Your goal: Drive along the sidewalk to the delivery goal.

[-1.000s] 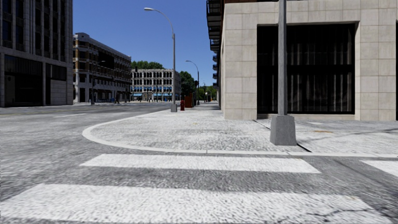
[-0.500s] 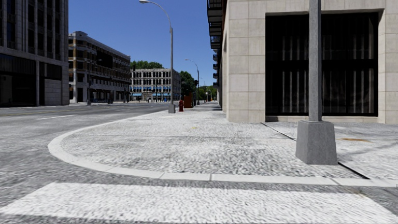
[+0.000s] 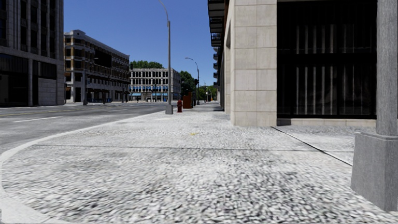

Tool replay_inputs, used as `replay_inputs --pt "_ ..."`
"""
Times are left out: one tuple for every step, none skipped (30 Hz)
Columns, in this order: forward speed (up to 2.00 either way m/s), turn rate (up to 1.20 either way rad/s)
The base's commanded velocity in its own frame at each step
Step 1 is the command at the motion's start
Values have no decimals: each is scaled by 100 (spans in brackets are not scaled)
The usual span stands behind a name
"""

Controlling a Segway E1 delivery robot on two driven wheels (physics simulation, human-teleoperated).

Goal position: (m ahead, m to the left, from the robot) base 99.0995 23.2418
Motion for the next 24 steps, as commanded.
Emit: replay_inputs --pt "200 0" --pt "199 -2" --pt "192 -6" --pt "192 -6" --pt "184 -8" --pt "168 -9" --pt "163 -10" --pt "163 -10" --pt "157 -13" --pt "155 -17" --pt "154 -18" --pt "154 -18" --pt "154 -18" --pt "154 -18" --pt "154 -19" --pt "154 -21" --pt "154 -22" --pt "154 -22" --pt "154 -23" --pt "154 -23" --pt "154 -24" --pt "154 -25" --pt "154 -26" --pt "154 -26"
